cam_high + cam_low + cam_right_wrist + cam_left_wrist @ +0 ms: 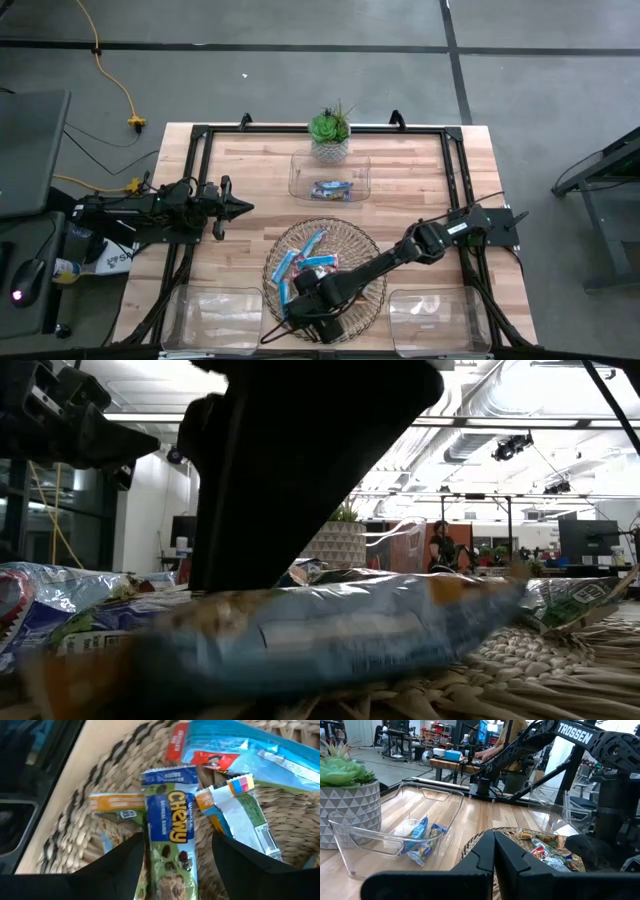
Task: Pick and place Granola Bars by type
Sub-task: Put the blue granola bar into the top transparent bin
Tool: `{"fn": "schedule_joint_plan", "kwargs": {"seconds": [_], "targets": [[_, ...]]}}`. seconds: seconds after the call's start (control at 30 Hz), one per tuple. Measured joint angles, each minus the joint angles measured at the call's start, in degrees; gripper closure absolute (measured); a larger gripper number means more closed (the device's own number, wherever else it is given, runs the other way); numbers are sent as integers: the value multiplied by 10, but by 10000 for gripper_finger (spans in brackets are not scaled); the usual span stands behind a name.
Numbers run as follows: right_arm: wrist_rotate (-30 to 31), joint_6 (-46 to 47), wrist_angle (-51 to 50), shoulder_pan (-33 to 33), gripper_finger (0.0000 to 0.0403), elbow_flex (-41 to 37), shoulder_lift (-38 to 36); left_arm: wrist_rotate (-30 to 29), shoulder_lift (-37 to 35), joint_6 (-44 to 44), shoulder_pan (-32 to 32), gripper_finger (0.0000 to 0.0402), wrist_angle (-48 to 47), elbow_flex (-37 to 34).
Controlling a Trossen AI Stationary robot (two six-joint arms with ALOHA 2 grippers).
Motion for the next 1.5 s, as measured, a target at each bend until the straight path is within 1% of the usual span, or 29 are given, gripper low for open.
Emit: {"fn": "schedule_joint_plan", "kwargs": {"seconds": [0.37, 0.73, 1.07, 1.23, 1.27, 1.33, 1.5], "targets": [[-1, 5, 2, 0, 185, 0, 1, 0, 0, 0, 0, 401, 0, 0], [-3, 14, 4, 0, 209, 0, 1, 0, 0, 0, 0, 401, 0, 0], [-4, 18, 22, 0, 210, 0, 1, 0, 0, 0, 0, 401, 0, 0], [-19, 33, 61, 0, 210, -43, 0, 0, 0, 0, 0, 401, 0, 0], [-31, 39, 66, -1, 210, -54, -2, 0, 0, 0, 0, 401, 0, 0], [-33, 51, 86, -1, 210, -83, -5, 0, 0, 0, 0, 401, 0, 0], [-42, 63, 108, 0, 211, -109, -6, 0, 0, 0, 0, 401, 0, 0]]}}
